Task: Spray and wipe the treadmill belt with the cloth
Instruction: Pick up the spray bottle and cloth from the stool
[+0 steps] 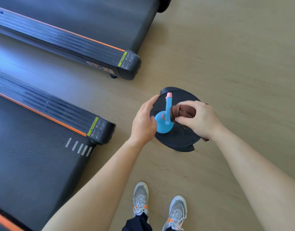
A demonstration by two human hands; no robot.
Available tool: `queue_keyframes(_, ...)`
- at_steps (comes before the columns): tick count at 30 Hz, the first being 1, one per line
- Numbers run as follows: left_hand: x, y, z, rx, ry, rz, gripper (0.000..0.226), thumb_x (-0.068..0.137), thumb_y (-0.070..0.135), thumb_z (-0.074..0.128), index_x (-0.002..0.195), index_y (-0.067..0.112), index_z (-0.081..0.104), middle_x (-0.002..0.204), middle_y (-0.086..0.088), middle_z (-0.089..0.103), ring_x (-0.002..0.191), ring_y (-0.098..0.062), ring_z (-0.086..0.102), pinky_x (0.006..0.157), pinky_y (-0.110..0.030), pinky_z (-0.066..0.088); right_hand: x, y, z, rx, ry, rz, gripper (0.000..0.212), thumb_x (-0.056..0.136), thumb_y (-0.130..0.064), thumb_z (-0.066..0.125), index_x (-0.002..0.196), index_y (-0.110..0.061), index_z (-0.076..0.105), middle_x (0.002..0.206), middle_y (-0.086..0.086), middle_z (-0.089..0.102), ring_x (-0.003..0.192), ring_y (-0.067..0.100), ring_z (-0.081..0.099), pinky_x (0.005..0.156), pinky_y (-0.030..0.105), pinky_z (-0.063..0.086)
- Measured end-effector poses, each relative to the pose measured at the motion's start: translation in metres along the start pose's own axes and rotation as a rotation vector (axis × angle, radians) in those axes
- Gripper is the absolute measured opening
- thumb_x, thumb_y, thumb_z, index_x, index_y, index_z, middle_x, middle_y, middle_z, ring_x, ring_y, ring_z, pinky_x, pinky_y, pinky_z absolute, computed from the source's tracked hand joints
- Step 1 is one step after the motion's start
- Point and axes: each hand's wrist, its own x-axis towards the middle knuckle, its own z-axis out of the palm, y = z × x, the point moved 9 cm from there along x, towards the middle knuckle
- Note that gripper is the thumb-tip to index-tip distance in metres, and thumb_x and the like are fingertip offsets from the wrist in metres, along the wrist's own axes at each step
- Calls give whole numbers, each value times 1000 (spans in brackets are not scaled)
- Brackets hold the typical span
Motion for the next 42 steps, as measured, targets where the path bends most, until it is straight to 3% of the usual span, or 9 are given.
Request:
queue_keyframes(3, -1, -10, 19, 67, -182, 8, 113, 75, 23, 85, 164, 37, 16, 168, 17, 25, 152, -10, 28, 119, -30, 31, 3, 16, 0, 28, 36, 28, 34, 76, -40, 80, 107, -47, 67, 109, -11, 68, 105, 14, 62, 95, 38, 51)
queue_keyframes(6, 17, 3, 35, 83, -198, 101, 126, 66, 45, 93, 164, 36, 14, 169, 18, 22, 153, -8, 26, 119, -28, 29, 6, 36, -6, 7, 131, 66, 33, 77, -42, 80, 108, -45, 68, 108, -12, 69, 103, 14, 62, 86, 33, 50)
queue_keyframes(11, 28, 16, 57, -22, -92, 248, 86, 84, 41, 79, 158, 24, 38, 155, 9, 51, 139, -11, 51, 113, -30, 43, 1, 72, -2, -4, 213, 142, 33, 79, -49, 77, 110, -46, 67, 109, -13, 68, 101, 14, 61, 82, 32, 49)
queue_keyframes(16, 26, 17, 65, -111, -49, 149, 60, 87, 13, 65, 145, 21, 49, 83, 20, 67, 79, -11, 65, 86, -38, 57, -12, 85, 0, -13, 250, 200, 33, 78, -51, 76, 110, -47, 67, 109, -8, 67, 103, 18, 61, 86, 36, 52)
queue_keyframes(19, 16, 12, 45, -193, 12, 21, 54, 86, 8, 62, 137, 26, 55, 85, 23, 63, 90, -13, 65, 88, -35, 55, -19, 67, -5, -29, 225, 187, 33, 80, -49, 76, 111, -45, 67, 110, -5, 64, 103, 20, 59, 85, 36, 51)
queue_keyframes(29, -175, -3, -176, -344, 240, -431, 44, 77, 13, 59, 114, 37, 61, 79, 4, 71, 83, -19, 67, 84, -36, 52, -85, -159, 58, -243, -176, -95, 37, 81, -54, 73, 116, -44, 65, 106, -2, 61, 105, 26, 58, 89, 44, 51)
queue_keyframes(33, -282, -3, -280, -328, 427, -528, 43, 72, 16, 60, 106, 43, 61, 105, 4, 69, 99, -17, 65, 94, -35, 48, -132, -275, 113, -236, -374, -203, 32, 78, -46, 78, 108, -38, 70, 104, -4, 70, 100, 24, 65, 87, 39, 54)
queue_keyframes(36, -354, -1, -353, -339, 605, -582, 48, 73, 18, 59, 116, 39, 60, 128, 8, 62, 106, -9, 60, 94, -27, 42, -170, -359, 166, -336, -516, -332, 32, 77, -43, 79, 108, -35, 71, 104, -4, 73, 99, 23, 65, 86, 35, 53)
queue_keyframes(42, -451, -23, -465, -441, 822, -637, 60, 89, 0, 57, 136, 37, 57, 124, 27, 60, 99, 5, 57, 80, -19, 40, -226, -503, 268, -456, -657, -491, 35, 77, -50, 75, 109, -37, 67, 103, -10, 69, 97, 20, 63, 87, 39, 55)
